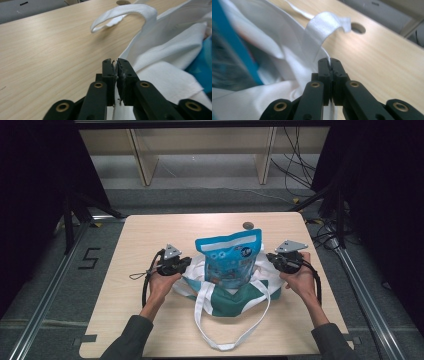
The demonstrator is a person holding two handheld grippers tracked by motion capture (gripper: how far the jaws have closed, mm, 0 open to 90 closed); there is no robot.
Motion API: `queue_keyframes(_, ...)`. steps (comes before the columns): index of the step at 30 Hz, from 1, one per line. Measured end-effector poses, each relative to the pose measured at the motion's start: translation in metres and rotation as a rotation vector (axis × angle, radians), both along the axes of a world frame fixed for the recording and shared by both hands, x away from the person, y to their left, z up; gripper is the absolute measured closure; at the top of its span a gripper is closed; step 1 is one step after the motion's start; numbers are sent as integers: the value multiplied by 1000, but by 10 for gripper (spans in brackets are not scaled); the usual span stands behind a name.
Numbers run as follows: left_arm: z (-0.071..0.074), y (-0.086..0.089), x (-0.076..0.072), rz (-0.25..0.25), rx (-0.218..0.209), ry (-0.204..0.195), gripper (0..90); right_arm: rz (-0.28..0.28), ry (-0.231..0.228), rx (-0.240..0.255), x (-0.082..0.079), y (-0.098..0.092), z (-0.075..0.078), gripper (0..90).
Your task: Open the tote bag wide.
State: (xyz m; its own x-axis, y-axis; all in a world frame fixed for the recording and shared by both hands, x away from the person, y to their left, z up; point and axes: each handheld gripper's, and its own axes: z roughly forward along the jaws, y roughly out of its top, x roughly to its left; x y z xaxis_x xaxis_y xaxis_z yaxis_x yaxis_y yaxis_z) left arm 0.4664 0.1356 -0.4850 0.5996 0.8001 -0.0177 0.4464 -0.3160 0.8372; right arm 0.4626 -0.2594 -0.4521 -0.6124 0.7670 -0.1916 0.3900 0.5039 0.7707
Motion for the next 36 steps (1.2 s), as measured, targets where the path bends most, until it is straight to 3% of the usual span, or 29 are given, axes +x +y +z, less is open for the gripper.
queue_keyframes(2,-5,-2,3,2,14,3,858,-5,15,-9,2,0,-5,888)
queue_keyframes(3,-13,-2,6,1,29,18,859,-18,33,-17,5,1,-13,888)
queue_keyframes(4,-22,-4,10,8,15,43,858,-22,73,-34,11,0,-28,889)
queue_keyframes(5,-25,-4,11,12,21,44,859,-36,90,-22,11,0,-32,889)
queue_keyframes(8,-28,-2,13,4,21,62,859,-45,117,-41,12,3,-40,890)
queue_keyframes(10,-36,-3,11,19,14,57,860,-33,108,-94,12,9,-45,890)
queue_keyframes(11,-36,-3,11,19,14,57,859,-33,108,-94,12,9,-45,890)
queue_keyframes(12,-32,-5,11,24,51,51,858,-36,98,-108,10,11,-45,889)
queue_keyframes(15,-27,-5,10,43,54,61,830,-48,90,-92,10,10,-46,887)
queue_keyframes(16,-23,-5,9,60,6,64,806,-45,86,-90,11,9,-45,881)
queue_keyframes(17,-19,-4,8,63,-15,58,770,-50,103,-73,10,8,-43,862)
queue_keyframes(18,-5,-1,3,36,-46,34,755,-59,103,-29,8,6,-36,819)
queue_keyframes(19,-5,-1,3,36,-46,34,745,-58,91,3,7,4,-30,812)
queue_keyframes(20,11,-2,-4,28,-78,-5,745,-62,76,21,5,3,-24,803)
queue_keyframes(21,11,-2,-4,28,-78,-5,745,-62,76,21,5,3,-24,803)
queue_keyframes(22,24,-2,-13,-4,-90,-22,751,-45,45,49,1,-2,-11,797)
queue_keyframes(23,24,-2,-13,-4,-90,-22,766,-45,45,49,1,-2,-11,797)
queue_keyframes(24,30,-3,-20,-28,-91,-26,766,-35,18,71,-2,-4,-4,799)
queue_keyframes(25,33,-4,-24,-46,-87,-21,778,-31,25,99,-9,-6,5,800)
queue_keyframes(27,36,-6,-36,-72,-114,-16,799,-6,5,114,-18,-7,15,809)
queue_keyframes(28,35,-8,-49,-97,-159,18,812,36,13,128,-31,-6,22,822)
queue_keyframes(29,35,-8,-49,-97,-159,18,816,36,13,128,-31,-6,22,822)
queue_keyframes(30,31,-12,-62,-128,-189,52,818,88,44,143,-48,-1,24,839)
queue_keyframes(31,28,-15,-69,-153,-209,67,817,116,41,140,-53,1,24,845)
queue_keyframes(33,25,-18,-75,-159,-205,76,811,135,62,149,-60,4,22,848)
queue_keyframes(34,16,-24,-85,-179,-171,72,810,189,100,146,-72,13,14,850)
queue_keyframes(35,11,-27,-88,-185,-140,65,808,201,113,137,-76,17,10,851)
queue_keyframes(36,11,-27,-88,-185,-140,65,809,227,126,117,-79,22,5,851)
